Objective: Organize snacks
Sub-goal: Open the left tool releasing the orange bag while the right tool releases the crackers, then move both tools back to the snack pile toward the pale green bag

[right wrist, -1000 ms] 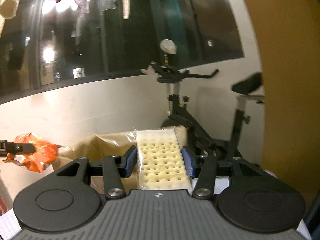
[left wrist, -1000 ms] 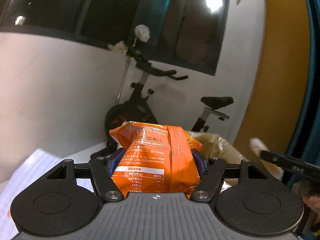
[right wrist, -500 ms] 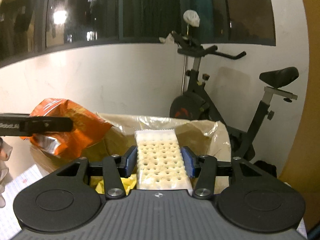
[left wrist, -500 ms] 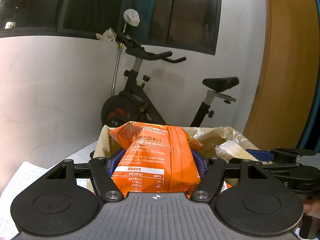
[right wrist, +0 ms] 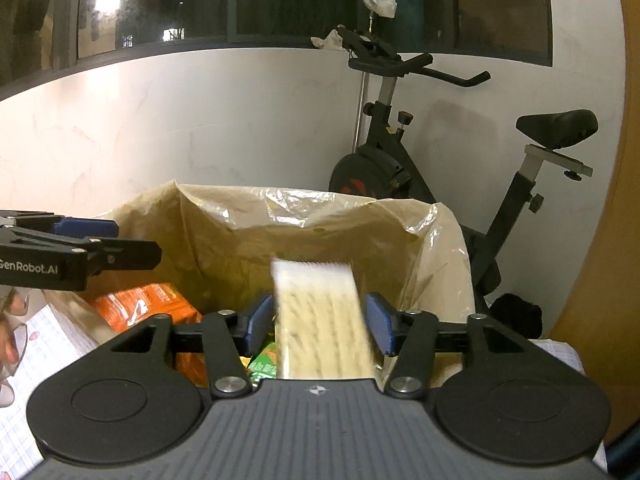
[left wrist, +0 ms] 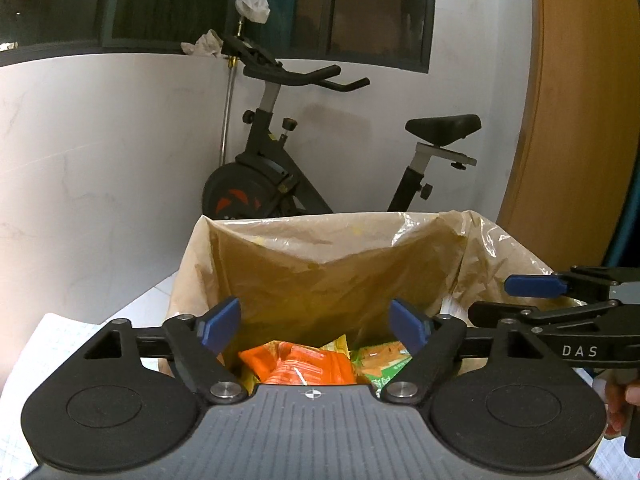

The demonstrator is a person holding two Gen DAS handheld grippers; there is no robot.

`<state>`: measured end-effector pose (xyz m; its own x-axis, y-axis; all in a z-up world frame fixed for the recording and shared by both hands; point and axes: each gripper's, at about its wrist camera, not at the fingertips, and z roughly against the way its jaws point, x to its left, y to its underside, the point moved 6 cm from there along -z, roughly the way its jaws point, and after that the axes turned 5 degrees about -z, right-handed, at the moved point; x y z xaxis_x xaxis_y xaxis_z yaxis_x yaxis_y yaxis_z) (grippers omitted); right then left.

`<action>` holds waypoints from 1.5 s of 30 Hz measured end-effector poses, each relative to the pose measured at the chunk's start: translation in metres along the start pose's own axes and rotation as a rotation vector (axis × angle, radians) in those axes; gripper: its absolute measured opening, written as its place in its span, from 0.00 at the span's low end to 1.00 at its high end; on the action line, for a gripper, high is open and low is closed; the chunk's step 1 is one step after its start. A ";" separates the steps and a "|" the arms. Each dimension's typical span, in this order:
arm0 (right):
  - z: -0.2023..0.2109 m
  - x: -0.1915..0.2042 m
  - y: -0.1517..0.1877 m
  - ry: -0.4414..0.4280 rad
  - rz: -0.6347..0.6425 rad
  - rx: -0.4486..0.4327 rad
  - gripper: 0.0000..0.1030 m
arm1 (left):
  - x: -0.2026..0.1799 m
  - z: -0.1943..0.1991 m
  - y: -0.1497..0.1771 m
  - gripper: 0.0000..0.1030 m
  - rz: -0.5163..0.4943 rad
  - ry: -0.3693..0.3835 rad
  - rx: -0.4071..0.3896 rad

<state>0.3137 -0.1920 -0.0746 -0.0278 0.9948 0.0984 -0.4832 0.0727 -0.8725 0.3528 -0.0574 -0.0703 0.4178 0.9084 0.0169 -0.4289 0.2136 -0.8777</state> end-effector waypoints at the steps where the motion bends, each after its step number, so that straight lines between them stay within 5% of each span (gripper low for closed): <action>1: 0.001 0.000 0.000 0.002 -0.004 -0.001 0.65 | 0.001 0.002 0.000 0.83 0.001 -0.001 -0.002; 23: 0.075 0.005 0.009 -0.014 -0.089 -0.097 0.67 | 0.000 0.086 0.014 0.83 -0.001 -0.042 -0.024; 33: 0.115 0.011 0.038 -0.019 -0.111 -0.142 0.68 | -0.009 0.123 0.062 0.83 0.035 -0.021 0.026; 45: 0.127 0.019 0.103 -0.016 -0.129 -0.061 0.68 | -0.034 0.129 0.133 0.83 0.114 0.077 0.141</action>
<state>0.1525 -0.1748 -0.1022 0.0164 0.9757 0.2187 -0.4298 0.2043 -0.8795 0.1781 -0.0138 -0.1259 0.4178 0.9006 -0.1198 -0.5824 0.1643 -0.7961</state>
